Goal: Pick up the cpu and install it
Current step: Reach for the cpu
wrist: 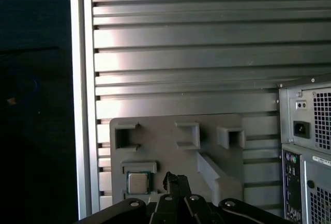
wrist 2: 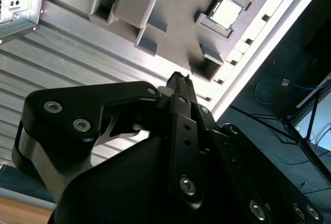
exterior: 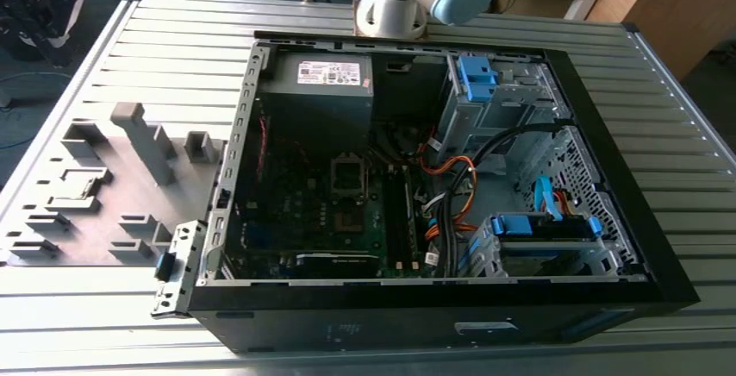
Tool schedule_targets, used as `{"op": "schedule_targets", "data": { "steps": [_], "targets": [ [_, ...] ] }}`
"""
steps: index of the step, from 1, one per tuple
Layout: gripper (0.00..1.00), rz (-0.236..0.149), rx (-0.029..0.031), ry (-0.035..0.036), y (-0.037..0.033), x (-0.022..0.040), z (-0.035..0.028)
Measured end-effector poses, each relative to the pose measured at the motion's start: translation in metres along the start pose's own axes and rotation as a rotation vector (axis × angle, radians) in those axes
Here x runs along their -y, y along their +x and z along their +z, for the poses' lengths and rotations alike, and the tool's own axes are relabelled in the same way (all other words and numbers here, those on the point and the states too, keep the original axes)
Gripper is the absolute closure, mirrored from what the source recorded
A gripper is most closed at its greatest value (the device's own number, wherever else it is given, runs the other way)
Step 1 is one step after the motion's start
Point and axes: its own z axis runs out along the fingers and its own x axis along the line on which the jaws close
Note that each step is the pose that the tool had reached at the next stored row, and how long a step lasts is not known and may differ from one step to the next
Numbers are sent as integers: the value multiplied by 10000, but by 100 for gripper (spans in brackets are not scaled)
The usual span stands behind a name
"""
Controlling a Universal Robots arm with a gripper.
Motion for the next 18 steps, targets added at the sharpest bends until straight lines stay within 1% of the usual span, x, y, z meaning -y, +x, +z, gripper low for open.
{"op": "schedule_targets", "data": {
  "steps": [2, 5, 12, 18],
  "targets": [
    [89, -68, -24, 32, 1, 0, 13],
    [89, -118, -46, 52, 5, 2, 37],
    [89, -185, -93, 63, 21, 13, 101],
    [89, -231, -124, 66, 38, 42, 157]
  ]
}}
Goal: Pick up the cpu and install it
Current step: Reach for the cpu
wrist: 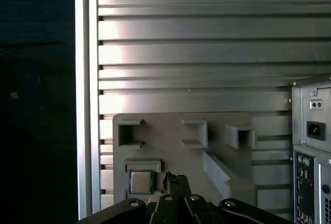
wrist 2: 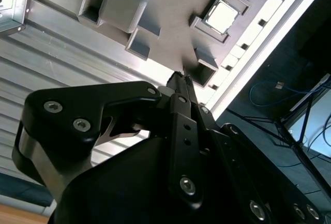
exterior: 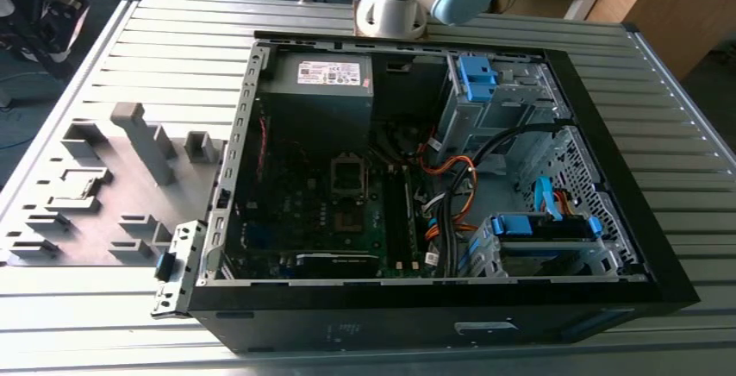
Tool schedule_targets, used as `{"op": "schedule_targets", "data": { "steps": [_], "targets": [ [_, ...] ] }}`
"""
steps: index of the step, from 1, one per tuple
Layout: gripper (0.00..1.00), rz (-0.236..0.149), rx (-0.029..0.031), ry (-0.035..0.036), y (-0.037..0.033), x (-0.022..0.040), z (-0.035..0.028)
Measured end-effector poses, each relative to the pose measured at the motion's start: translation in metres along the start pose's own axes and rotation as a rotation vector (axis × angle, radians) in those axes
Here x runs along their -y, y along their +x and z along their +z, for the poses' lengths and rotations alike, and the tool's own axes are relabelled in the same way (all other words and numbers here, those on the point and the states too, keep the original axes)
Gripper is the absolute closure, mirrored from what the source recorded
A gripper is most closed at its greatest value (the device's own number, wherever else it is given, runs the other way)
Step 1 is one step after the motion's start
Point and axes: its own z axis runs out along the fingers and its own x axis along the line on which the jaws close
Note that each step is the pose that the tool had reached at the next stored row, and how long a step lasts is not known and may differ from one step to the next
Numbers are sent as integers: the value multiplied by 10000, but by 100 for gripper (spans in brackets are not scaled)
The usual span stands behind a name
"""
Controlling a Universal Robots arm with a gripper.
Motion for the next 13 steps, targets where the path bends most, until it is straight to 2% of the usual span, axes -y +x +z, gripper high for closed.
{"op": "schedule_targets", "data": {
  "steps": [9, 13],
  "targets": [
    [89, -57, -35, 2, 23, 40, 77],
    [89, -76, -42, 3, 26, 43, 90]
  ]
}}
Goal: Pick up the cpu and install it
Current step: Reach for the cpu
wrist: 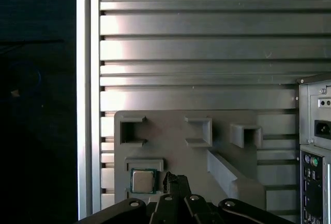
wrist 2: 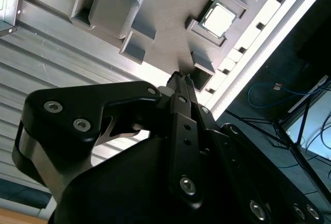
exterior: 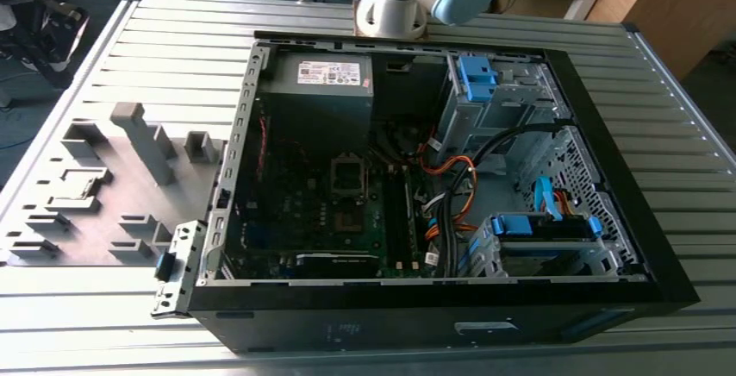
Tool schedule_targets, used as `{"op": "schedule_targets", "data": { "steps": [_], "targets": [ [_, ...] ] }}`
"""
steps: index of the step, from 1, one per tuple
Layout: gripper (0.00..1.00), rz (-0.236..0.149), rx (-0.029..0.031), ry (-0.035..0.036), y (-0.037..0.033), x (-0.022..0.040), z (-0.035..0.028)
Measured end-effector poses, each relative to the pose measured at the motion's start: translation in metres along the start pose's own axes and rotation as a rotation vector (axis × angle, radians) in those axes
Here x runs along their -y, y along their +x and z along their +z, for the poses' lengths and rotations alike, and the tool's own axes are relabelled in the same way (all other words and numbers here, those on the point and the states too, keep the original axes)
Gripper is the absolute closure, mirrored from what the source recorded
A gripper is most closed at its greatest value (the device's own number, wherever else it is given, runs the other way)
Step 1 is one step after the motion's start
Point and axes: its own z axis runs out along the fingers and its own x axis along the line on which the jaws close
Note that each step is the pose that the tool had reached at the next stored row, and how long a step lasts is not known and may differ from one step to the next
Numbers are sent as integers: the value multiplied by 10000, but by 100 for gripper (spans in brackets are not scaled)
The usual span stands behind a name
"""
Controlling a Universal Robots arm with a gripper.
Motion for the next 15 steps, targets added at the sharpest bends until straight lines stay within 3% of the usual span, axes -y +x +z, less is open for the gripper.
{"op": "schedule_targets", "data": {
  "steps": [15],
  "targets": [
    [89, -10, 1, -1, 32, 12, 75]
  ]
}}
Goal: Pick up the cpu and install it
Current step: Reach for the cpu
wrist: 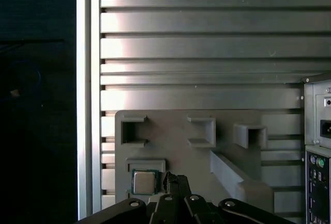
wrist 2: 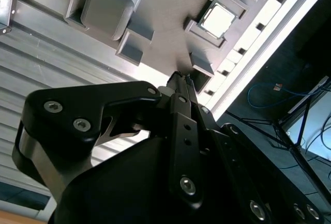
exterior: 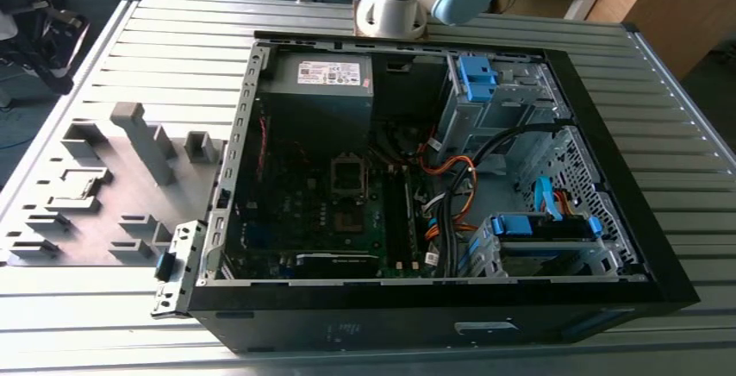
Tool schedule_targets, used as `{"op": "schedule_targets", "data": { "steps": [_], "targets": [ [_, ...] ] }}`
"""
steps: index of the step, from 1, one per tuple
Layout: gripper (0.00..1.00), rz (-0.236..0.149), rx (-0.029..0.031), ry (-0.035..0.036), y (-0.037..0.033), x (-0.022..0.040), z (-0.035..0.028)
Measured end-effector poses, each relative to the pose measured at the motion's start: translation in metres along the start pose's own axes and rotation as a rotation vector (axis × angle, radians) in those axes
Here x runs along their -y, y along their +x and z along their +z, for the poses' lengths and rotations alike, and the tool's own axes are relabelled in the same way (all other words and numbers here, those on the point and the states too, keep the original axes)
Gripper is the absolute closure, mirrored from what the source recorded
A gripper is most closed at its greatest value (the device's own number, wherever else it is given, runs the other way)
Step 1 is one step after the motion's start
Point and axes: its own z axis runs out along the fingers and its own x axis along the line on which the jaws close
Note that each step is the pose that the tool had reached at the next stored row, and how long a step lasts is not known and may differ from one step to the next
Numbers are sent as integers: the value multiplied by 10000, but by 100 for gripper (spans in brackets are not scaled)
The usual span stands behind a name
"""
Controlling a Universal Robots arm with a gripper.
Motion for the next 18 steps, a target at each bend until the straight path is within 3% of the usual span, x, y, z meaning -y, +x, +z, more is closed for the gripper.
{"op": "schedule_targets", "data": {
  "steps": [18],
  "targets": [
    [89, -22, 0, 0, 81, 37, 96]
  ]
}}
